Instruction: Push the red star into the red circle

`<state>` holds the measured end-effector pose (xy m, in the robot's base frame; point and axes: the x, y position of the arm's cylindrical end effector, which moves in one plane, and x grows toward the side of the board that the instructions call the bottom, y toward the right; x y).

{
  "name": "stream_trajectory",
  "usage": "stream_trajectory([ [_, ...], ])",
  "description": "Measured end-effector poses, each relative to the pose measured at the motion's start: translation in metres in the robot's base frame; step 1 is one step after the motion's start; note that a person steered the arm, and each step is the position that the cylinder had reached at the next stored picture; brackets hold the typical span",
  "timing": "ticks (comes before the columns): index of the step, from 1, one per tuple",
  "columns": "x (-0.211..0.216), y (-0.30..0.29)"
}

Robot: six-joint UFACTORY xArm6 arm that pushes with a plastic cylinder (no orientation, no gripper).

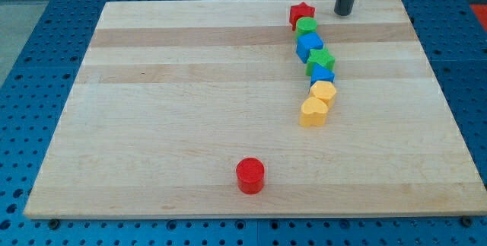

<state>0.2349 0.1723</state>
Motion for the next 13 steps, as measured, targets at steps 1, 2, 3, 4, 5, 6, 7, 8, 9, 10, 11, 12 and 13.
stream_trajectory([
  [1,0.003,-0.014],
  [2,0.004,-0.026],
  [3,0.011,-0.047],
  [4,0.023,-0.077],
  [5,0.025,-0.104],
  [6,0.024,-0.112],
  [7,0.009,-0.114],
  [8,0.005,-0.134],
  [9,0.005,-0.166],
  [10,0.005,-0.185],
  [11,0.005,-0.188],
  [12,0.009,-0.178],
  [13,0.01,-0.174],
])
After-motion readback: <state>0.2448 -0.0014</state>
